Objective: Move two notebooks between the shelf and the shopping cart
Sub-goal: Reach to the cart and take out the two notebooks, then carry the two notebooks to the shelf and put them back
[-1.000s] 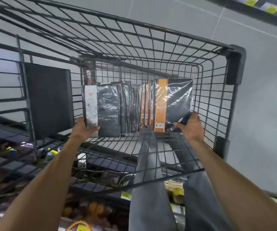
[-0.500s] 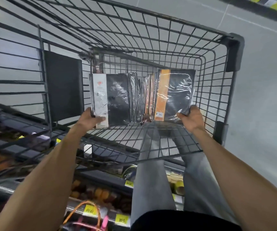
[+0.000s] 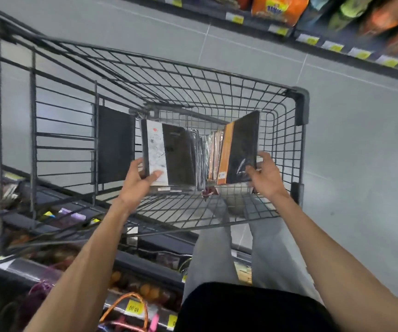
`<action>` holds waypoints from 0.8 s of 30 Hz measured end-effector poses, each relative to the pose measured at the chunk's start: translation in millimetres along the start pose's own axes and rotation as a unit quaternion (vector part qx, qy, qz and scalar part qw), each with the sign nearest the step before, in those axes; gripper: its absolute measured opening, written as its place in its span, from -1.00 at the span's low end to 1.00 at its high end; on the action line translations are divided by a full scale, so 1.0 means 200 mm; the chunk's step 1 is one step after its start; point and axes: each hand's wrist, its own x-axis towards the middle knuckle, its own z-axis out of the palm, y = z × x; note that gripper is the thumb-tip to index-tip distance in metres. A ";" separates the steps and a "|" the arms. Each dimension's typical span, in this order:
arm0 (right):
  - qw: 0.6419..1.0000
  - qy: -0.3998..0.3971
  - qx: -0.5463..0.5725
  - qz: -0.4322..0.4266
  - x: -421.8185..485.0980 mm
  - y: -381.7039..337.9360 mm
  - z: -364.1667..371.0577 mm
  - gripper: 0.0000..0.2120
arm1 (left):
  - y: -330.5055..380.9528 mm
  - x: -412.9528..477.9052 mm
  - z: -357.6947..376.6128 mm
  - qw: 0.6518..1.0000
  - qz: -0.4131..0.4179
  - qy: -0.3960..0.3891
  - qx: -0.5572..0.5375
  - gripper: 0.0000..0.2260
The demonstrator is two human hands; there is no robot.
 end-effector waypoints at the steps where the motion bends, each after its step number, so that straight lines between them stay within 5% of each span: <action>1: 1.000 -0.004 0.017 -0.002 -0.04 -0.03 -0.02 -0.53 | 0.02 -0.04 -0.01 1.000 -0.001 -0.009 -0.014 -0.53; 9: 0.993 -0.002 0.094 -0.070 -0.43 -0.17 -0.32 -0.45 | 0.14 -0.38 -0.17 0.988 0.028 -0.090 -0.120 -0.11; 14: 0.981 0.040 0.147 -0.121 -0.62 -0.24 -0.52 -0.48 | 0.38 -0.57 -0.10 0.982 0.113 -0.091 -0.118 -0.06; 19: 0.963 0.097 0.204 -0.149 -0.78 -0.20 -0.76 -0.50 | 0.67 -0.69 0.09 0.969 0.172 -0.119 -0.132 -0.08; 24: 0.941 0.177 0.228 -0.175 -0.91 -0.06 -1.06 -0.54 | 0.89 -0.78 0.41 0.954 0.218 -0.159 -0.130 -0.32</action>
